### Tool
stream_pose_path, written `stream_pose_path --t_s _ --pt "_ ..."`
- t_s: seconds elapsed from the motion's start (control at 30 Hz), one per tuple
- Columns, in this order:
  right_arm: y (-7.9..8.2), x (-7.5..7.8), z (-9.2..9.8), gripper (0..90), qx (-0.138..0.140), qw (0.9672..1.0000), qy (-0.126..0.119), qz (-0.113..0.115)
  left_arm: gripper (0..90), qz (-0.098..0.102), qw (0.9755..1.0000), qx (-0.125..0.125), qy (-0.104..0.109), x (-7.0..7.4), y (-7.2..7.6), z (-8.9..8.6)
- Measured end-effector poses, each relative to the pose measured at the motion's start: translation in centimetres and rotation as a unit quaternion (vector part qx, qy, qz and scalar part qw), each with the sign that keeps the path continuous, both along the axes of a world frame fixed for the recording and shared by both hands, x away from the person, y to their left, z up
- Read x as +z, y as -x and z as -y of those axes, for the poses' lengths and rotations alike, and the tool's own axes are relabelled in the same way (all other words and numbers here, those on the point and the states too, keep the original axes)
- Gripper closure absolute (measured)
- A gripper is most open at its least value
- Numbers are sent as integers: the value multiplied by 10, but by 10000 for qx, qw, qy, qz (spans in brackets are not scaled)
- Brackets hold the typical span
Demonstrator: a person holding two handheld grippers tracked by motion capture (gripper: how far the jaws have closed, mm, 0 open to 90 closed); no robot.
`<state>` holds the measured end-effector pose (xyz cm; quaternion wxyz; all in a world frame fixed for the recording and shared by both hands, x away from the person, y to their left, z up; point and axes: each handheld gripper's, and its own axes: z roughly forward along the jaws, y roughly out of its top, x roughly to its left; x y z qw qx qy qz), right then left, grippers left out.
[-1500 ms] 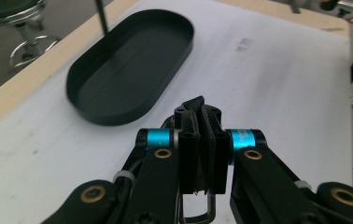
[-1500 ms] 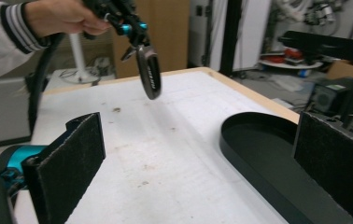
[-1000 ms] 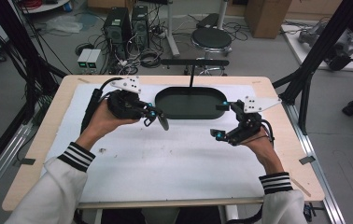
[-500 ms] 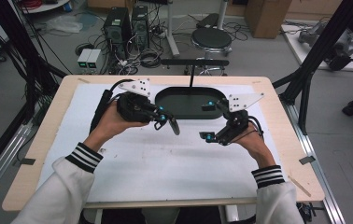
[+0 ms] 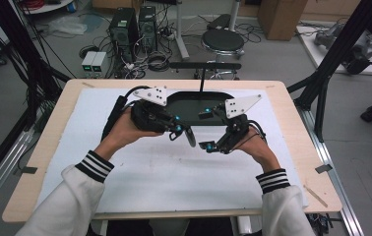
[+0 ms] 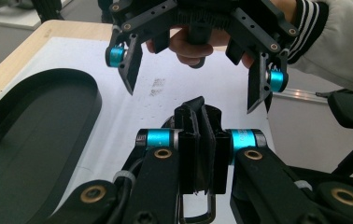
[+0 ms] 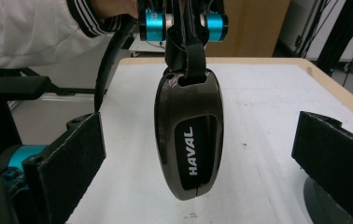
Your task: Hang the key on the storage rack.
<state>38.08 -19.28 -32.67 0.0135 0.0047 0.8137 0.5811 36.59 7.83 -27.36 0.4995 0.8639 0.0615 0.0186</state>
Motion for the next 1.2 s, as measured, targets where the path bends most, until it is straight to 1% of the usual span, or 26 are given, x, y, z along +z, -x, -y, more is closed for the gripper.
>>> stream_pose_path --t_s 0.1,0.23,0.3,0.33,0.37,0.4,0.53,0.63,0.7,0.8,0.87,0.97,1.03,1.2 --pt "-1 -2 -5 32 91 9999 138 8 858 27 10000 -46 -11 0 0 1" --pt "-3 -5 -10 52 210 9996 208 -9 858 53 10000 -81 1 0 1 1" --pt "-4 -6 -13 62 245 9993 293 -32 858 49 9999 -108 18 0 2 1" --pt "-4 -7 -14 89 282 9991 312 -87 858 63 9999 -108 13 0 2 1" --pt "-5 -8 -15 134 334 9989 334 -80 858 56 9999 -128 14 1 2 1" --pt "-5 -8 -16 148 370 9987 351 -76 858 56 9999 -128 14 1 2 1" --pt "-5 -9 -20 170 449 9982 396 -75 858 63 9999 -148 18 1 3 2" --pt "-5 -12 -24 200 562 9972 483 -91 858 85 9998 -149 54 1 3 2" --pt "-5 -13 -27 203 630 9966 531 -91 858 95 9998 -145 69 1 4 2" --pt "-5 -15 -29 242 689 9960 566 -89 858 94 9998 -160 74 1 4 1" --pt "-5 -15 -30 278 668 9961 576 -94 858 99 9998 -165 76 2 4 1" --pt "-6 -14 -31 320 657 9963 549 -101 858 114 9998 -168 91 2 4 0" --pt "-6 -13 -32 348 705 9962 509 -105 858 117 9997 -173 106 2 4 -1" --pt "-5 -12 -31 451 722 9958 552 -53 858 102 9997 -185 113 2 4 -1"
